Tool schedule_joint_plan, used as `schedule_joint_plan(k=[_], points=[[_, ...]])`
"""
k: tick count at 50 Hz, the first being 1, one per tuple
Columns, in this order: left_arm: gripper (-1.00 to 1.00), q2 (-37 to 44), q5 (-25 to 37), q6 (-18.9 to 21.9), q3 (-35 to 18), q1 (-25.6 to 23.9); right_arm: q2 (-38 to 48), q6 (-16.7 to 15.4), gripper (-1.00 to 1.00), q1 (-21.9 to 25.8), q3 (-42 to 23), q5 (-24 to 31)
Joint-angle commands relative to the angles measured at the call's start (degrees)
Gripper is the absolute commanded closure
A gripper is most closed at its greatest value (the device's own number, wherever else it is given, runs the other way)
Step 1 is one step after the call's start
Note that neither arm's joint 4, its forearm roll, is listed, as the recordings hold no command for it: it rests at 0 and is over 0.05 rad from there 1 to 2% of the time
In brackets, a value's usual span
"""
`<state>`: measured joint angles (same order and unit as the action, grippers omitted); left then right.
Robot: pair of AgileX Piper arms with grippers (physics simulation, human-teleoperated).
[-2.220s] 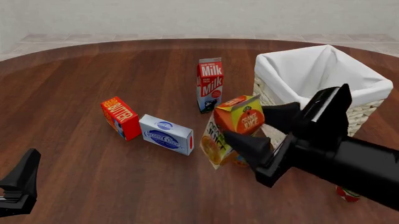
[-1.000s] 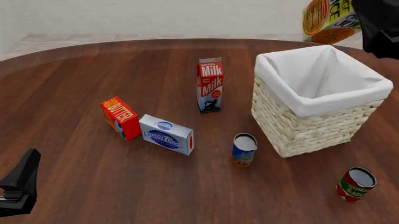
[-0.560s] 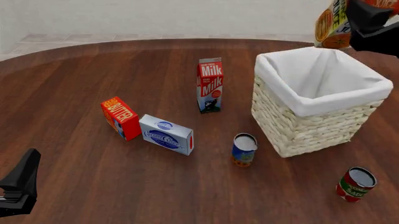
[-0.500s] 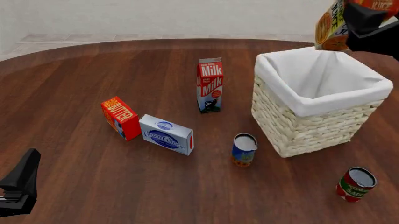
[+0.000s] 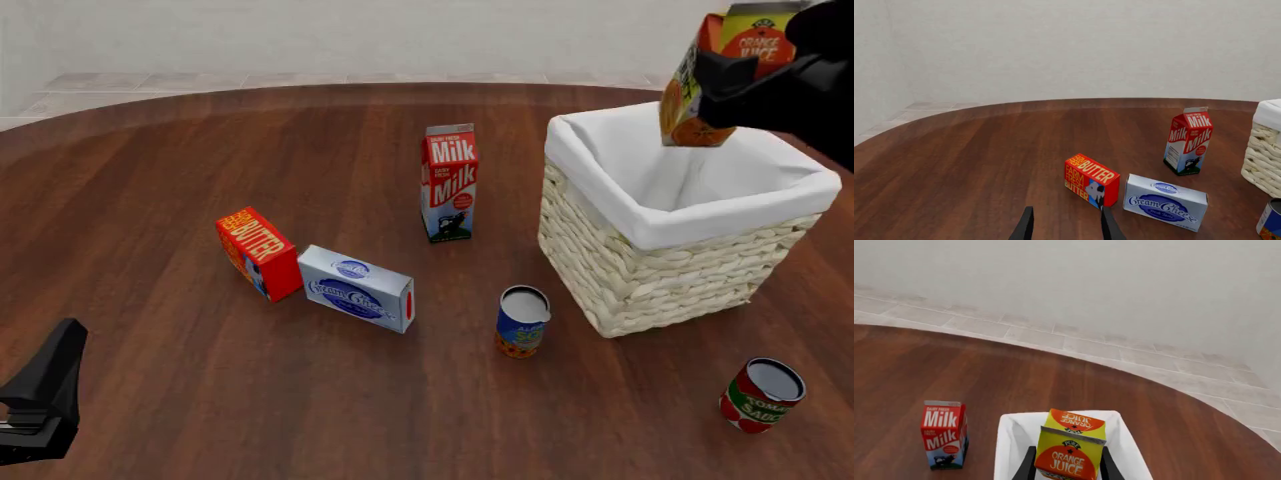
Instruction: Pick up the orange juice, and put it in the basket.
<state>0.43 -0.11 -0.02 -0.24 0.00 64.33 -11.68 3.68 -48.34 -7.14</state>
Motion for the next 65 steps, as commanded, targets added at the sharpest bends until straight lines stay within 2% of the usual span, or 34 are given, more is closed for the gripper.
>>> schedule_joint_plan(k=[1,3,12,21,31,51,65], points=[[-1.0,-0.01,0.0,-0.02,0.0,0.01,2.91,0.98,1.0,0.06,-3.11,2.8],[-1.0,0.0,0.0,0.0,0.0,0.0,4.53,2.23,1.0,-0.28,-5.05,4.9],[-1.0,0.0,0.0,0.01,0.0,0.0,7.51,2.02,1.0,-0.91,-8.15,9.18],[-1.0,0.0,0.0,0.01,0.0,0.0,9.42,1.24,1.0,-1.92,-8.86,10.05],[-1.0,0.0,0.0,0.0,0.0,0.0,11.73,-0.72,1.0,-1.23,-8.04,9.96],[-1.0,0.0,0.0,0.01,0.0,0.0,14.63,-1.4,1.0,1.12,-5.83,8.96],[-1.0,0.0,0.0,0.0,0.0,0.0,16.38,-2.2,1.0,0.44,-4.6,7.55]])
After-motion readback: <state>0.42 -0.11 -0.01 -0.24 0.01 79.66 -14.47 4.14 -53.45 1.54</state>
